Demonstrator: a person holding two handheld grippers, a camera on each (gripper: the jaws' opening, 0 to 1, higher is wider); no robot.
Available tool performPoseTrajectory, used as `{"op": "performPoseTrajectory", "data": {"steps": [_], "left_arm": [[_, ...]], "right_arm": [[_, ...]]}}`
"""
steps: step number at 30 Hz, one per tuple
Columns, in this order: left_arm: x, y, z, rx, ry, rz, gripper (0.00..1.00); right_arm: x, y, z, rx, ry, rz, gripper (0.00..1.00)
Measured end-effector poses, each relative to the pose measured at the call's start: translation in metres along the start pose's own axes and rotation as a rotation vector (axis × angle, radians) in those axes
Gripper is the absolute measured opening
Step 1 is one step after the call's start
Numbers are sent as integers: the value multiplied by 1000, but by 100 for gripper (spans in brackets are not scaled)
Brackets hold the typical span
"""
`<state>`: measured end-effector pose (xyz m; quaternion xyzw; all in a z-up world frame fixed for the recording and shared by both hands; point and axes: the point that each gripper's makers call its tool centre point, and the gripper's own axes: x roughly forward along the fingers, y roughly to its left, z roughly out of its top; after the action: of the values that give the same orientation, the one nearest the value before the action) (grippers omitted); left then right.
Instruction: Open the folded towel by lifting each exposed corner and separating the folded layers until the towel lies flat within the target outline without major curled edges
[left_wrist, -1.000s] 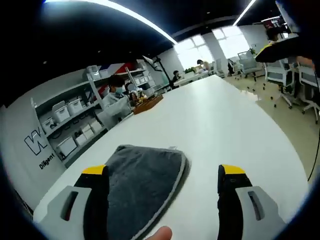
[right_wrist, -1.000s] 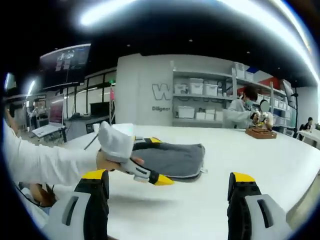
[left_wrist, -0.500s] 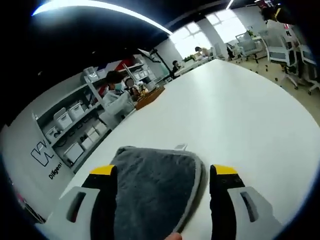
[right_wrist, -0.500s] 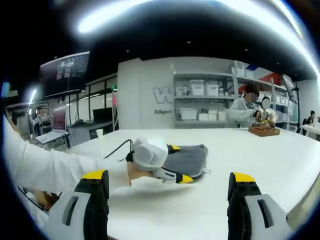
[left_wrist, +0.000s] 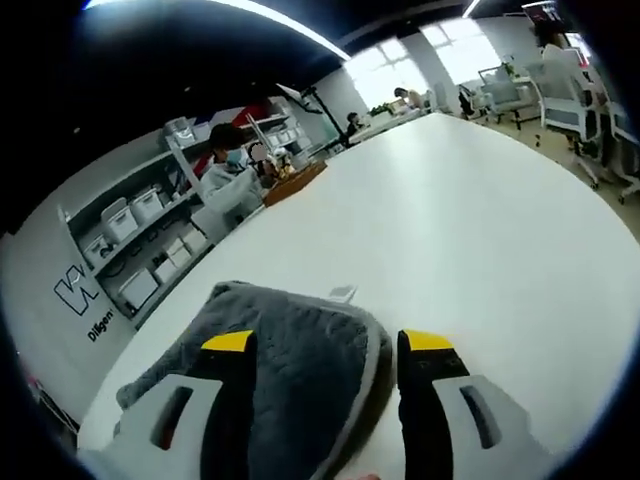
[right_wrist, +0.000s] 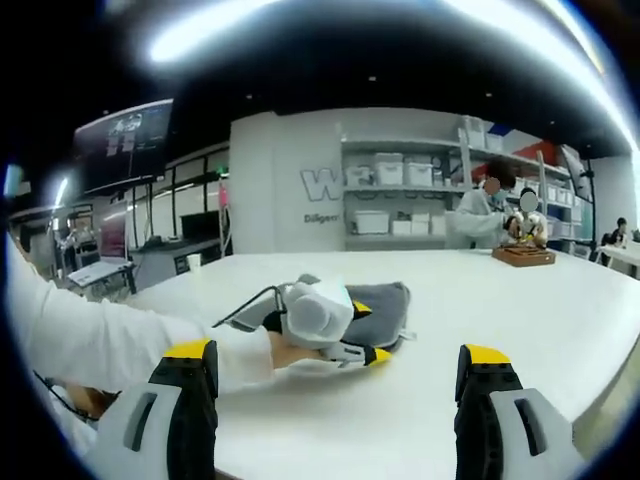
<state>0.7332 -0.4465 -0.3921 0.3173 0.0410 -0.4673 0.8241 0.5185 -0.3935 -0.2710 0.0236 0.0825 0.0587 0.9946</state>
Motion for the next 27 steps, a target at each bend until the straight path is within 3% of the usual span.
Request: {"op": "performPoseTrajectory", "data": {"steps": [4,10,14,19,21,27], "left_arm": [[0,-6,1,-15,-4,-31,37],[1,-7,0,19,8,-27,33],[5,-9,-2,-1,15,-52,27],[8,-8,-2,-32,11,-70,14],[5,-8,-3,-30,8,-76,4],[0,-13,-4,-57,1,-105,2]], "right_arm": [[0,-1,1,2,-2,-1,99],[0,-2,2,4,-4,-1,99],[0,-1,2,1,-3,2,99],[0,-1,2,0,-1,4,99],[0,-1,2,1,-1,3,99],[-1,-2,2,-6,5,-3,99]]}}
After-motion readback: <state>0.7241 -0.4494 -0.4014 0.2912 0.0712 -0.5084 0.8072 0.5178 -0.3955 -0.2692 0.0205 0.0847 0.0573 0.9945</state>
